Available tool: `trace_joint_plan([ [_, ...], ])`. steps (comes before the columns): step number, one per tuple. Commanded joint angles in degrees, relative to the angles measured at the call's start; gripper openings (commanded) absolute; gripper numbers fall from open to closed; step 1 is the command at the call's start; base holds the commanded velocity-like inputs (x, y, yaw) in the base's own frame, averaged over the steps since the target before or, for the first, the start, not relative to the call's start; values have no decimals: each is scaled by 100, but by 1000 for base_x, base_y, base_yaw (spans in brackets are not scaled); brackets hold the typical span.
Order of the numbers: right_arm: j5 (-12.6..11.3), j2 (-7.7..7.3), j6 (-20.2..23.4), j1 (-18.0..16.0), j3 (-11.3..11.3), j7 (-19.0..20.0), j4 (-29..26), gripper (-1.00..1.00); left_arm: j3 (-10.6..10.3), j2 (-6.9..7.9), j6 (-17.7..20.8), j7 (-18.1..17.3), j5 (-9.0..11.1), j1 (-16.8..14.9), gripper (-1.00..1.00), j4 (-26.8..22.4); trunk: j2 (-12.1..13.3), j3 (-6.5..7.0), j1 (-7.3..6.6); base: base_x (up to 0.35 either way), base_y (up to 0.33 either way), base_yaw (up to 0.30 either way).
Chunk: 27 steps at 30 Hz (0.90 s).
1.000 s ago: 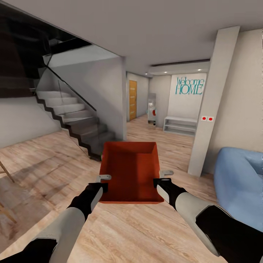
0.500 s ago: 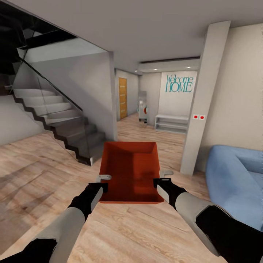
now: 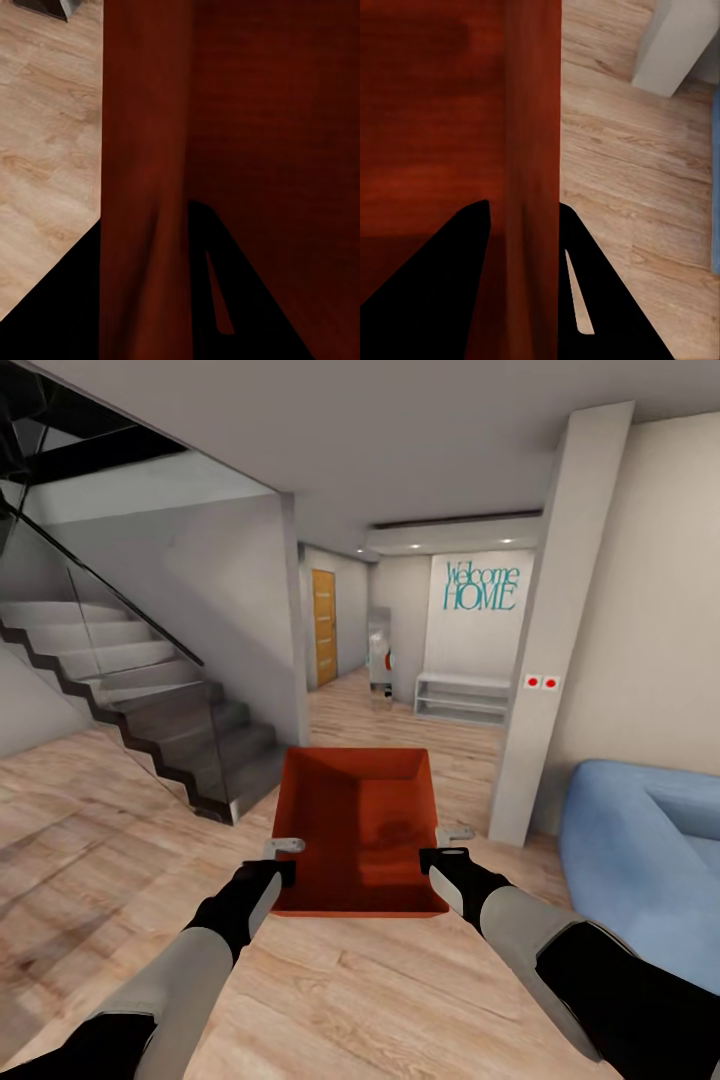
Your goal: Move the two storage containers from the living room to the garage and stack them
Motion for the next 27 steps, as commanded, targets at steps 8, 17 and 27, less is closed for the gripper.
trace_joint_plan([
  [8, 126, -4, -255, 1, 440, -540, -16, -100, 5, -2, 10, 26, 179, -2, -100, 6, -4, -2, 5, 322, 0, -48],
  [17, 126, -4, -253, 2, 440, -538, -16, -100, 5, -10, 10, 26, 176, -2, -100, 5, -4, -2, 5, 322, 0, -76],
  [27, 126, -4, -258, 1, 441, -536, -16, -100, 5, -12, 10, 26, 177, -2, -100, 5, -4, -2, 5, 322, 0, -1],
])
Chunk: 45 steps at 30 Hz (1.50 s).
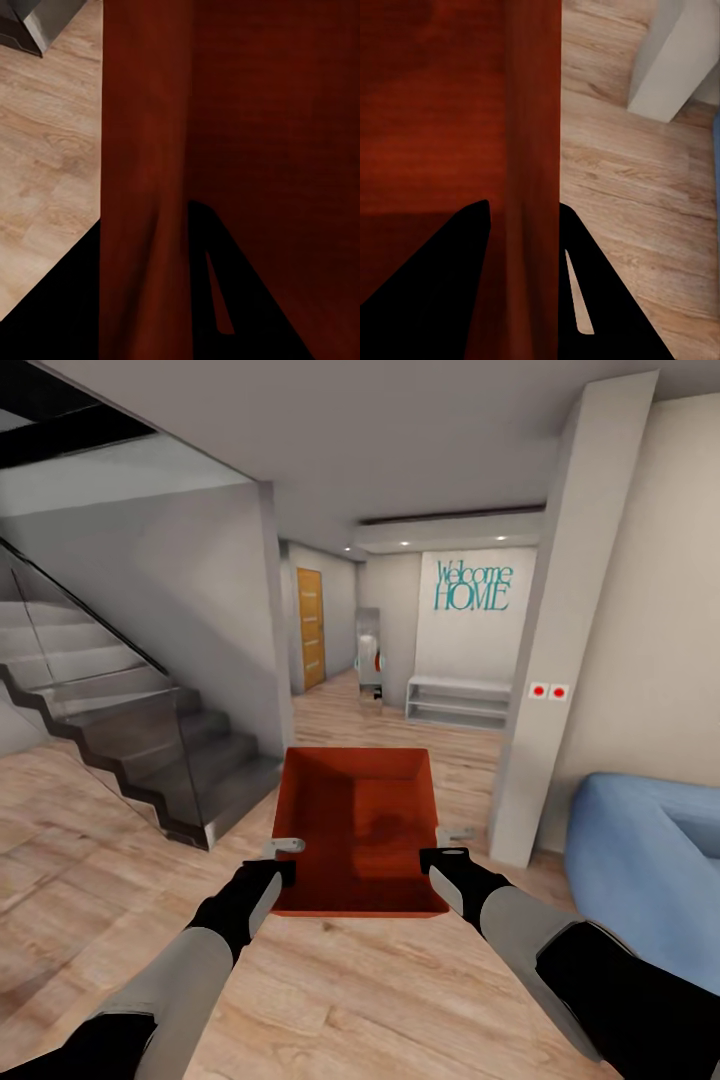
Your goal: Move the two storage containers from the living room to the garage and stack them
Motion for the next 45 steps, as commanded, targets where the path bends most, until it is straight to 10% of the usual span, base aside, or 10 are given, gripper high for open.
trace_joint_plan([
  [1, 126, -3, -254, 1, 444, -535, -16, -100, -2, -6, 6, 24, 194, -2, -100, 10, -4, -2, 5, 322, 0, 0],
  [45, 126, -3, -258, 1, 441, -531, -16, -100, -2, -6, 6, 24, 196, -2, -100, 10, -4, -2, 5, 322, 0, -51],
])
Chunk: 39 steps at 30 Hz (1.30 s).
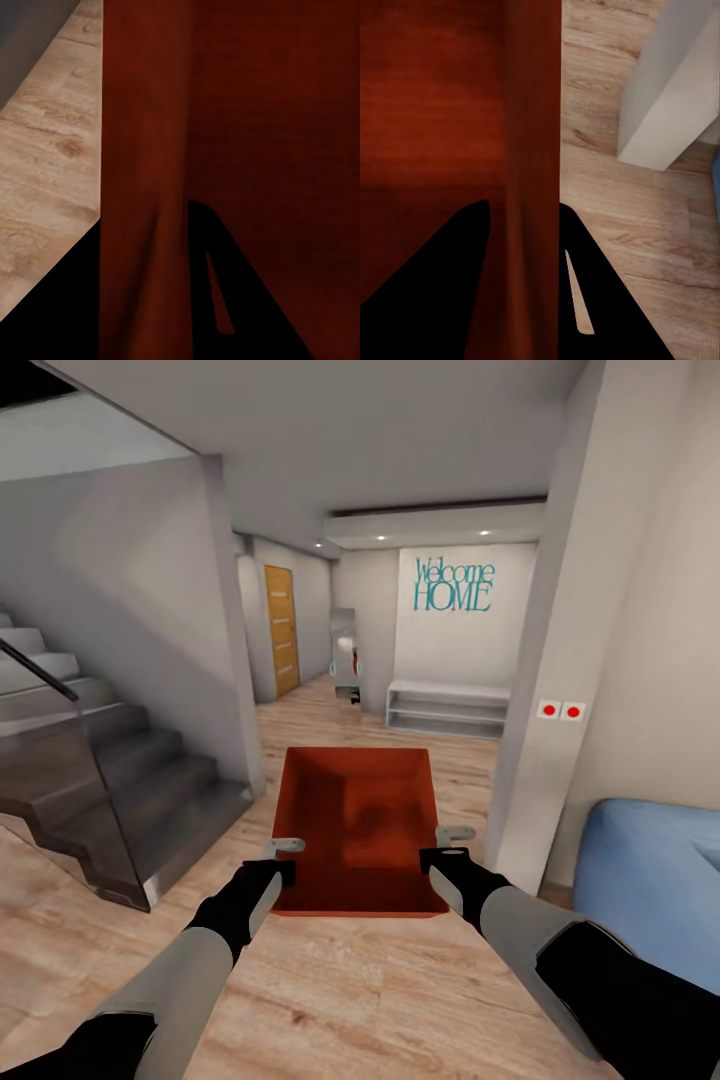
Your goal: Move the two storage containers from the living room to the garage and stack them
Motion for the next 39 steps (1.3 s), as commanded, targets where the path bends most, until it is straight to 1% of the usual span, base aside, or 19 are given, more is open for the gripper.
trace_joint_plan([
  [1, 126, -3, -258, 1, 438, -531, -16, -100, -1, -6, 6, 24, 194, -2, -100, 10, -4, -2, 5, 322, 0, 0],
  [39, 126, -3, -258, 1, 437, -531, -16, -100, -1, -6, 6, 24, 193, -2, -100, 10, -4, -2, 5, 322, 0, 0],
])
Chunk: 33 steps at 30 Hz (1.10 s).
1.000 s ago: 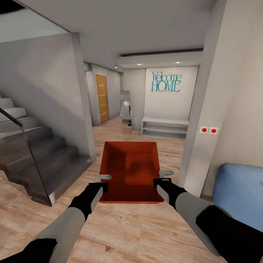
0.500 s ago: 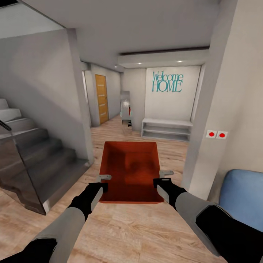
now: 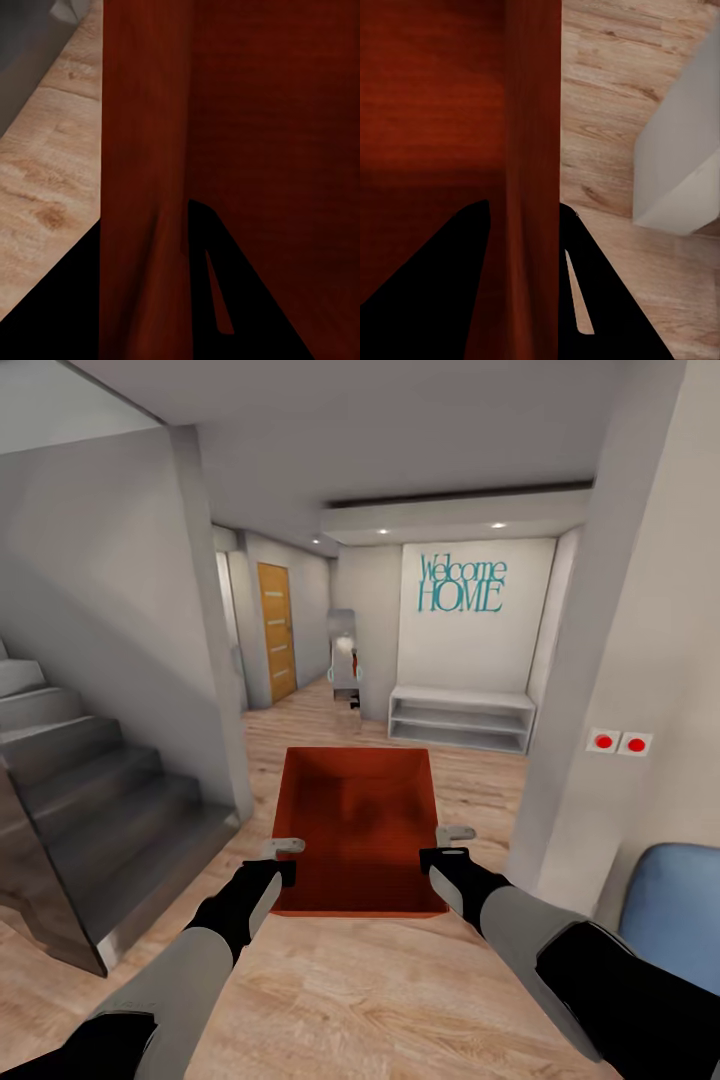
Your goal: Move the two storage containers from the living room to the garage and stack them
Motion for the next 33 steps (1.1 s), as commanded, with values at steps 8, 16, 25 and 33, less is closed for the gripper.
trace_joint_plan([
  [8, 126, -3, -257, 0, 437, -533, -16, -100, -1, -6, 6, 24, 195, -2, -100, 11, -4, -2, 5, 322, 0, 0],
  [16, 126, -3, -257, 1, 437, -534, -16, -100, -1, -6, 6, 24, 194, -2, -100, 12, -4, -2, 5, 322, 0, 0],
  [25, 126, -3, -257, 2, 437, -533, -16, -100, -1, -6, 6, 24, 194, -2, -100, 13, -4, -2, 5, 322, 0, 0],
  [33, 126, -3, -257, 0, 437, -532, -16, -100, -1, -6, 6, 24, 193, -2, -100, 10, -4, -2, 5, 322, 0, 0],
])
